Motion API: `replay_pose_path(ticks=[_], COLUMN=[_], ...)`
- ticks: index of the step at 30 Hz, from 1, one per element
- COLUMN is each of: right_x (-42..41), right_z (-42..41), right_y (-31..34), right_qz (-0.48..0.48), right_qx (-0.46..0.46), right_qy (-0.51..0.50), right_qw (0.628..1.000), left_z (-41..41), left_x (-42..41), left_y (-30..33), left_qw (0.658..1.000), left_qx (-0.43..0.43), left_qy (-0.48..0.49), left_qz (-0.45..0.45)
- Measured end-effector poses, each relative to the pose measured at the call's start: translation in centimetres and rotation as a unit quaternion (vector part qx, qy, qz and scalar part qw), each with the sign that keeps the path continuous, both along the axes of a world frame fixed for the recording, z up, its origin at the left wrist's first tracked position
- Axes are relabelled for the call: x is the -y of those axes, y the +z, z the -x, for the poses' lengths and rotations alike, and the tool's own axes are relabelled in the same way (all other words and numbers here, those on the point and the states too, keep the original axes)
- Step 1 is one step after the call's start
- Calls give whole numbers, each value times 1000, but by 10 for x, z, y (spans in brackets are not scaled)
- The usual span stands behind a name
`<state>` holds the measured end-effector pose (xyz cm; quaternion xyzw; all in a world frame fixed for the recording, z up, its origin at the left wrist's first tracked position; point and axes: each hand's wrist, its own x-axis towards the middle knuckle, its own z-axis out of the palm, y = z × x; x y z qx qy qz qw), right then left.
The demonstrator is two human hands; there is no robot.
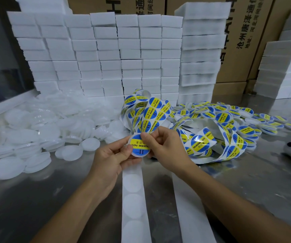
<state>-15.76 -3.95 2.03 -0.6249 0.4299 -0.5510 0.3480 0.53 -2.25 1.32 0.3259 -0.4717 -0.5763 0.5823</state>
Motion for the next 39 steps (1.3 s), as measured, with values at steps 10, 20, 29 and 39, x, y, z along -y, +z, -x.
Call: replay_pose_path(ticks=[10,20,29,39], right_x=[-4,-2,-7,21], right_z=[-5,-2,5,71], right_y=[0,-4,3,36], right_qz=[3,63,231,113], right_qx=[-38,-130,-268,-107], right_qy=[56,47,-8,-173], right_qw=[998,988,935,973], left_z=[1,-2,1,27], left_x=[3,2,-2,-13], left_y=[-2,0,4,-6], left_qw=[997,992,997,982], left_qx=[-3,-12,19,185], left_qy=[78,122,73,12], left_qz=[-31,-23,-5,36])
